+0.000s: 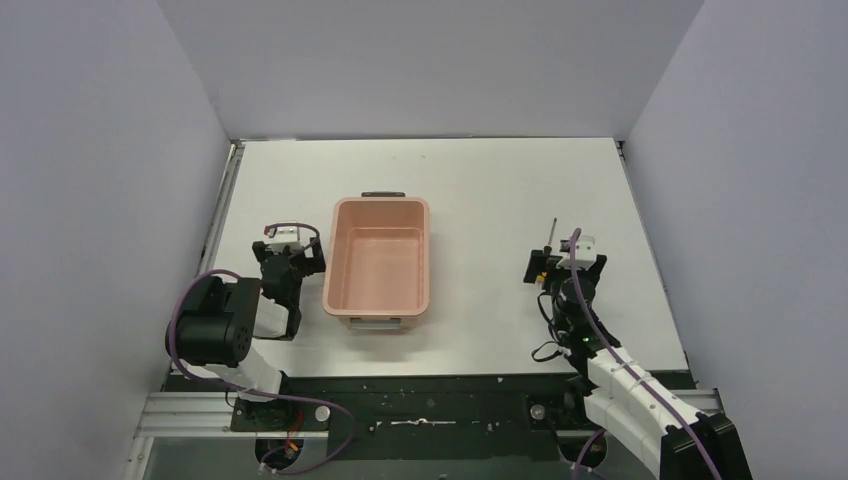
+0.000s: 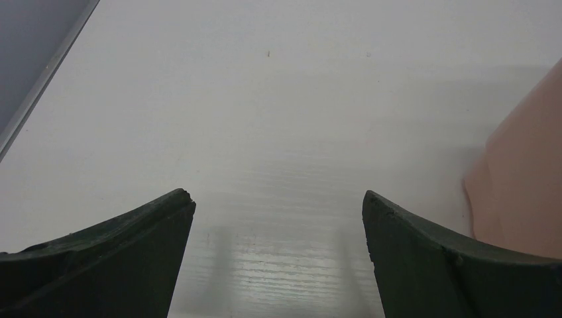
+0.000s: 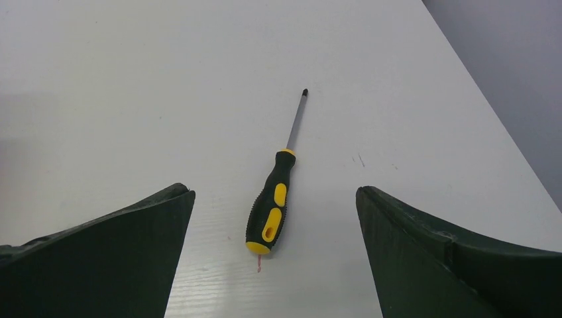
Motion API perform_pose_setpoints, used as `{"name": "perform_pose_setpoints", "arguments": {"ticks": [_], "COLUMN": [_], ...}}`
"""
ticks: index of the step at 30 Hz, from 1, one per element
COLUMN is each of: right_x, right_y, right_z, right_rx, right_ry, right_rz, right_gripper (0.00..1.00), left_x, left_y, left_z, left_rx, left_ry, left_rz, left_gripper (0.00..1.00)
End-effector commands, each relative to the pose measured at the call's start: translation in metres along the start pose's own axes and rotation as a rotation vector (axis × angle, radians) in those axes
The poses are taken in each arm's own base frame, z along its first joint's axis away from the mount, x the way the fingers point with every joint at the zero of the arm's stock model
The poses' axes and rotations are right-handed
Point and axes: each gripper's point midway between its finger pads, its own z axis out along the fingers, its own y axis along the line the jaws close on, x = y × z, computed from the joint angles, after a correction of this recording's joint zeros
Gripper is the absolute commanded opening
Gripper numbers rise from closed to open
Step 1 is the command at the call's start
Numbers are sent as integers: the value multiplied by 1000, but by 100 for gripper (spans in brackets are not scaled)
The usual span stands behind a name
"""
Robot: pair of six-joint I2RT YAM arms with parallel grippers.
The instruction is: Put the screwdriver in the bin
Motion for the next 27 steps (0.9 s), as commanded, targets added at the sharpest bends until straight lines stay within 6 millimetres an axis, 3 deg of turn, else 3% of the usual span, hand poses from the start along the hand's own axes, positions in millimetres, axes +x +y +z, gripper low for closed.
{"name": "perform_pose_setpoints", "arguments": {"ticks": [1,6,12,17,21,27], "right_x": [-28,-48,-52,-2,33,80], "right_y": [-9,-14,-27,-16,-7,-6], "right_z": [3,20,56,78,89,85], "right_rx": [70,166,227,155,127,145], "right_ry": [-70,136,551,847,944,1025], "right_rz": [85,95,85,97,105,105], "right_gripper": [100,100,100,94,86,66], "left_x": [-15,-15,-15,-15,-15,-16], "left_y": [-1,-1,-1,-2,-2,-1], "left_z": [3,3,3,3,3,3], "left_rx": [7,8,9,9,8,8], "left_ry": [-52,-53,-51,-54,-54,-55], "left_rz": [0,-2,0,-3,-4,-3], "left_gripper": [97,97,98,97,97,97]}}
